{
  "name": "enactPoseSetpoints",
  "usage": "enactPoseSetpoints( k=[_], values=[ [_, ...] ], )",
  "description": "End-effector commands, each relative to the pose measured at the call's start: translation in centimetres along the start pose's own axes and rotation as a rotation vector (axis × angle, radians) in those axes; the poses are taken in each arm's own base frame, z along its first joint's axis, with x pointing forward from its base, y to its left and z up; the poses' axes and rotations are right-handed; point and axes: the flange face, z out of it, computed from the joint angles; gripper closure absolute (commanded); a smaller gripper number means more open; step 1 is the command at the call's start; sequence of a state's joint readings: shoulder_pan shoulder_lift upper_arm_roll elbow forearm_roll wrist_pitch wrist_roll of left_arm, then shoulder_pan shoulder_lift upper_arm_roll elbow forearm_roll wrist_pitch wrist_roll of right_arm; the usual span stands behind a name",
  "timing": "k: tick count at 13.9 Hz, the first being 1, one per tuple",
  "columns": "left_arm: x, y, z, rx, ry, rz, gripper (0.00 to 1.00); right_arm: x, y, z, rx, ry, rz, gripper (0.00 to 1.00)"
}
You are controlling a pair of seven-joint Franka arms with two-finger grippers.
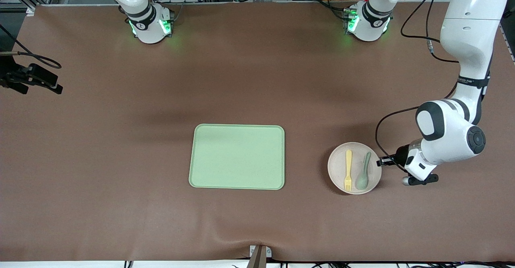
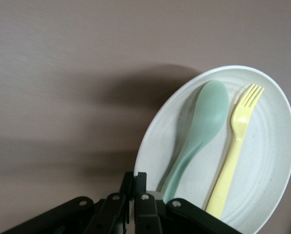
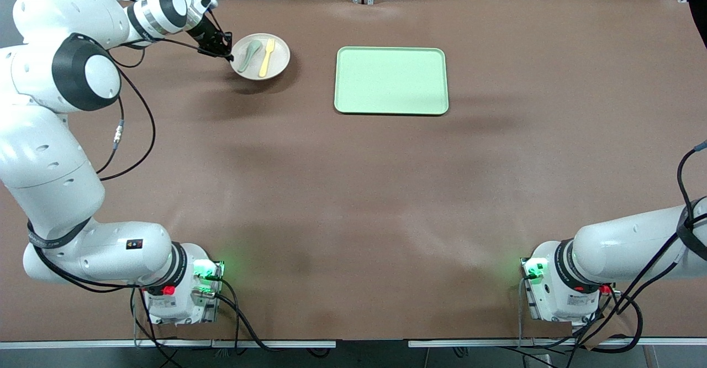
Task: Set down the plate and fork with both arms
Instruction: 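Slide the plate with the left gripper onto the green tray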
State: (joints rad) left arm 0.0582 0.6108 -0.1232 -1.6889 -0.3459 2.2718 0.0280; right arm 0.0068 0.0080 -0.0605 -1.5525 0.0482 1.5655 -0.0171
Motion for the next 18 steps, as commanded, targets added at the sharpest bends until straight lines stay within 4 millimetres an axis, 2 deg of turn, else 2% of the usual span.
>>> enactPoseSetpoints(
  k=[1, 4, 6, 8, 10, 12, 14, 18],
  values=[
    [-1.0, 3.8, -1.6, -0.054, -0.016, -0.057, 1.0, 0.1, 0.9, -0.2, 0.016, -0.003, 0.003, 0.0],
    [-2.1, 9.4, -1.7, -0.086, -0.031, -0.145, 1.0, 0.1, 0.7, -0.2, 0.016, -0.002, 0.0, 0.0],
    [-3.0, 13.9, -1.6, -0.096, -0.034, -0.191, 1.0, 0.1, 0.6, -0.3, 0.016, -0.001, -0.004, 0.0],
    [-4.2, 18.2, -1.0, -0.096, -0.042, -0.209, 1.0, 0.1, 0.7, -0.2, 0.016, -0.002, 0.0, 0.0],
    [-5.6, 21.7, 0.2, -0.096, -0.057, -0.214, 1.0, 0.1, 1.1, -0.2, 0.016, -0.002, 0.006, 0.0],
    [-6.8, 24.7, 1.7, -0.094, -0.069, -0.233, 1.0, 0.1, 1.0, -0.2, 0.014, -0.002, 0.004, 0.0],
    [-8.0, 26.8, 3.3, -0.1, -0.058, -0.212, 1.0, 0.1, 0.7, -0.2, 0.015, -0.004, -0.002, 0.0],
    [-10.2, 30.2, 9.6, -0.133, 0.005, -0.17, 1.0, 0.1, 0.9, 0.0, 0.015, -0.008, 0.003, 0.0]
  ],
)
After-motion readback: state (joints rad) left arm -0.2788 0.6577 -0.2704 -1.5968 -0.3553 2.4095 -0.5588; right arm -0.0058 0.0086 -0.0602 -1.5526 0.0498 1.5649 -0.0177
